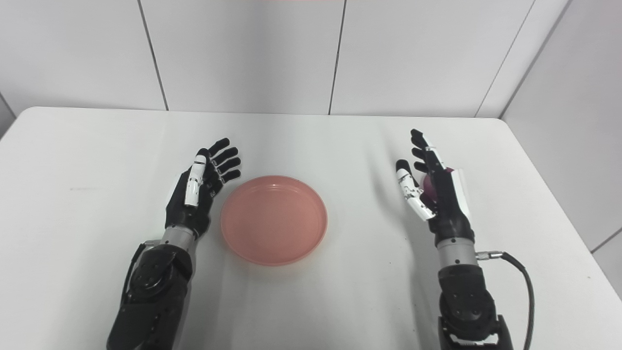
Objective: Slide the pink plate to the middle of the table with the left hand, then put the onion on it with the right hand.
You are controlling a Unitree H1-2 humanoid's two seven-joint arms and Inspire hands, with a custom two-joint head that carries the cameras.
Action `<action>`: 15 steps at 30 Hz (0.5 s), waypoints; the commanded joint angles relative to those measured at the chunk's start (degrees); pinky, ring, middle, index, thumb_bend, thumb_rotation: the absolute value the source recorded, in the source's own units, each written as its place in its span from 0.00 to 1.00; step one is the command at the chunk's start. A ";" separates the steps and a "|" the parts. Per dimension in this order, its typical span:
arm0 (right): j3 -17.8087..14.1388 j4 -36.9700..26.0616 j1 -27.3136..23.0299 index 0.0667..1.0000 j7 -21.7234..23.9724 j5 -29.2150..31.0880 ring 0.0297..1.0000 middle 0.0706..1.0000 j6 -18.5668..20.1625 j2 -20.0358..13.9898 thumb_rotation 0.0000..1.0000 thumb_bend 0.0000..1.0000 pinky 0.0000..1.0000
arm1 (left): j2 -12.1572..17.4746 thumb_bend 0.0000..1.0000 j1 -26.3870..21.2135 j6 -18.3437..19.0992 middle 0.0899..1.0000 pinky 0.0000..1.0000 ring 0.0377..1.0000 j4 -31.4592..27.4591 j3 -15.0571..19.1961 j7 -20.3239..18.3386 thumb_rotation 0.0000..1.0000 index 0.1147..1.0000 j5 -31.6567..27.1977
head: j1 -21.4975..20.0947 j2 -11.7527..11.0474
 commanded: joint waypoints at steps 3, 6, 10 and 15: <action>-0.89 -2.25 -2.57 0.91 0.06 -3.27 0.87 0.89 0.77 -3.20 0.55 0.66 0.81 | 0.14 0.39 -0.06 1.58 0.78 0.77 0.79 1.08 0.60 0.29 1.00 0.75 -0.41 | 0.08 -0.03; -1.06 -1.87 -2.99 0.91 0.15 -4.75 0.87 0.89 0.92 -4.37 0.53 0.75 0.81 | 0.07 0.39 0.01 1.91 0.78 0.77 0.79 0.95 0.76 0.20 1.00 0.75 -0.54 | -0.18 -0.10; -1.45 -0.97 -3.52 0.91 0.07 -5.89 0.86 0.88 0.47 -5.78 0.51 0.88 0.81 | 0.09 0.38 0.06 1.54 0.78 0.77 0.79 1.09 0.80 0.11 1.00 0.75 -0.47 | -0.59 -0.04; -1.77 -1.74 -4.07 0.92 1.91 -7.08 0.87 0.89 2.71 -7.94 0.48 0.93 0.82 | 0.11 0.38 0.18 1.77 0.78 0.77 0.79 1.07 0.84 -0.11 1.00 0.75 -0.75 | -1.11 -0.15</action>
